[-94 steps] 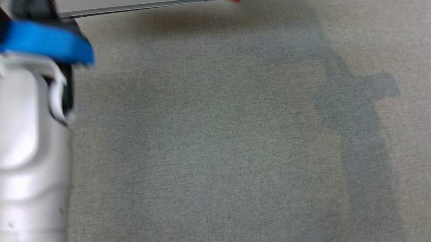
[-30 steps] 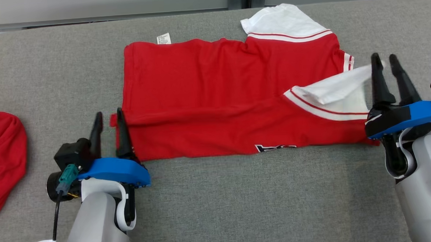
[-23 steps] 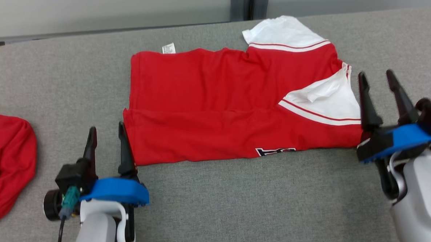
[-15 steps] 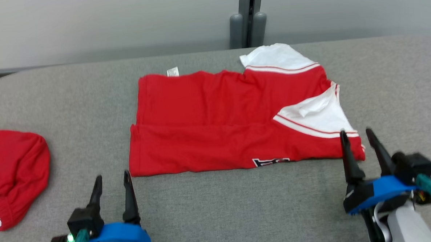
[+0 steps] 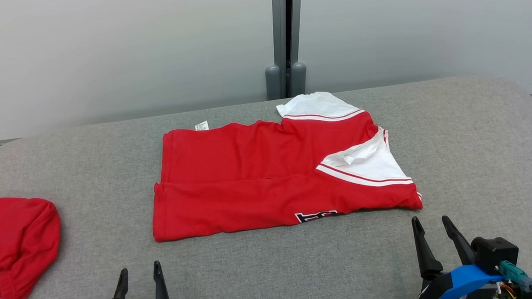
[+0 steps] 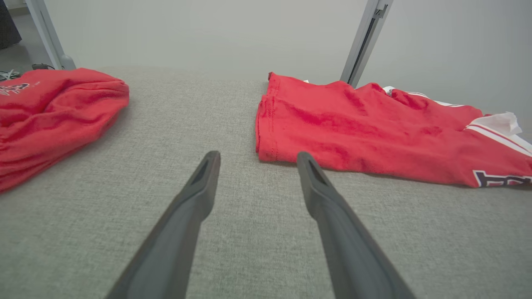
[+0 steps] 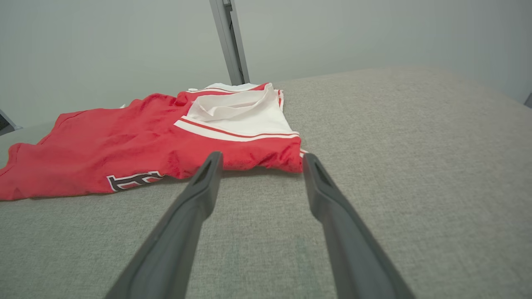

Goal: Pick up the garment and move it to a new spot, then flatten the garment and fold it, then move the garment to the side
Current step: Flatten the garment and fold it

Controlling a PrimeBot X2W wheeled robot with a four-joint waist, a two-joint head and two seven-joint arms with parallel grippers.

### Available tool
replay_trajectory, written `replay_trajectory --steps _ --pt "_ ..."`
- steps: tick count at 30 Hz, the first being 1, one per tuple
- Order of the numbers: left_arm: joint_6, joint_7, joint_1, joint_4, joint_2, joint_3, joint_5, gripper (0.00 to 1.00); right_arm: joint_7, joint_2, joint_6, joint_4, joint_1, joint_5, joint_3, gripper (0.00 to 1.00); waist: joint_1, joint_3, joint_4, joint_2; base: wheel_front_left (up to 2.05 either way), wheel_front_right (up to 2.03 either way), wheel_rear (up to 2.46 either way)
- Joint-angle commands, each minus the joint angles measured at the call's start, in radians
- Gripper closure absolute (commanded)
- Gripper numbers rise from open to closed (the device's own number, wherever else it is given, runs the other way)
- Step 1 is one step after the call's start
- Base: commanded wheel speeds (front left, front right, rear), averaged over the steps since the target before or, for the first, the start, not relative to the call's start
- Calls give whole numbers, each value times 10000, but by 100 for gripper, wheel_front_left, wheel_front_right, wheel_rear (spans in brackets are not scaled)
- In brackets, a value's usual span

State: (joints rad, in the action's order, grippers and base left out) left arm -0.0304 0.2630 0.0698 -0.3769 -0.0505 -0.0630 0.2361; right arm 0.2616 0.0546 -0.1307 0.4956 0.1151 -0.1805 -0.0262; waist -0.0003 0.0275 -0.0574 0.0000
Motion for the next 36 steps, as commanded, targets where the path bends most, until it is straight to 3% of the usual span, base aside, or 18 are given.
replay_trajectory --steps 1,12,24,28,35,36 --pt "-61 25 -26 6 -6 -52 64 0 46 -30 -1 19 -57 -99 30 0 3 -2 -14 0 0 0 0" --pt "130 27 -1551 -834 -5 23 189 0 47 -1 -1 -101 859 -166 272 0 3 1036 -55 0 0 0 0" --pt "777 27 -3565 -2712 -5 375 117 0 47 222 1 -51 2124 -305 393 0 3 2445 -159 0 0 0 0" --pt "696 -18 -3812 -3564 4 167 337 0 45 229 -1 311 2490 -126 105 0 3 2660 -162 0 0 0 0" --pt "1046 -144 -4070 -4842 64 -541 922 0 47 150 0 1633 2997 212 -497 0 3 2938 -47 0 0 0 0" --pt "1093 -150 -4090 -4977 71 -650 960 8 45 134 1 1956 3039 275 -537 0 3 2966 -26 0 0 0 0"
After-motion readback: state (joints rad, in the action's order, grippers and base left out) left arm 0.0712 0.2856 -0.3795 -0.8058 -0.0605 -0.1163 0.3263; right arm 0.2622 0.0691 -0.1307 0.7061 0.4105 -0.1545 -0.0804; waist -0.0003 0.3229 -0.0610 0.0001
